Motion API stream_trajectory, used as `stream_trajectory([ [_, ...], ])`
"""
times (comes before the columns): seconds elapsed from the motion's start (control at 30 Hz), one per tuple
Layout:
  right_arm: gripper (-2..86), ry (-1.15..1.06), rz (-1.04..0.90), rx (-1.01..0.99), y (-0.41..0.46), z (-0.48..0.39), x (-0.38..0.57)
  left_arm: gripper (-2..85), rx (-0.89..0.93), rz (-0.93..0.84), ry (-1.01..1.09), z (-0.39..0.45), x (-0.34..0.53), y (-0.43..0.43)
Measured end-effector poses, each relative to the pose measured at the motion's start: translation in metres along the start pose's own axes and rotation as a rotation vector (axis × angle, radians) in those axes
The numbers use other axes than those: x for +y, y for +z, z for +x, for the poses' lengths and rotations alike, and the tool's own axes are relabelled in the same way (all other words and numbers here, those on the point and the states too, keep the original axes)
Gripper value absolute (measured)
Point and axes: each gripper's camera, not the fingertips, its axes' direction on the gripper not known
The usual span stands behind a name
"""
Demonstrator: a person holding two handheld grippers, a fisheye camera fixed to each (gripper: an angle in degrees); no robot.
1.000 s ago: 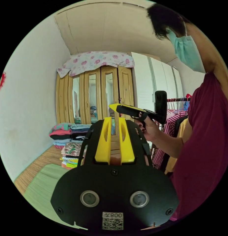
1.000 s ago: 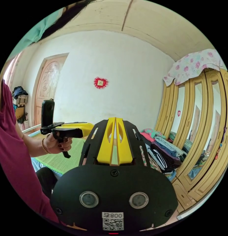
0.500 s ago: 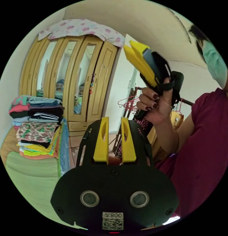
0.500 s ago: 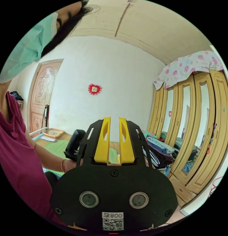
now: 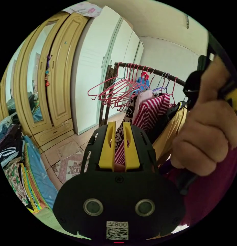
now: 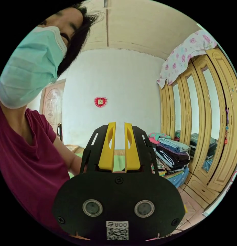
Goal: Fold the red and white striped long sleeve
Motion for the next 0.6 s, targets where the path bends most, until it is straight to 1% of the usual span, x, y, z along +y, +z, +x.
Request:
stream_trajectory([
  [0.2, 6.7, 0.042, 0.059, -0.051, -0.024, 0.038, 0.008, 6.4, 0.090, -0.044, 0.051, 0.006, -0.069, 0.023],
  [0.43, 6.6, 0.054, 0.085, -0.075, -0.044, 0.063, 0.018, 6.6, 0.220, -0.010, 0.120, 0.022, -0.139, 0.023],
  [0.6, 6.3, 0.046, 0.105, -0.092, -0.056, 0.076, 0.019, 6.7, 0.234, -0.032, 0.200, 0.041, -0.176, 0.027],
])
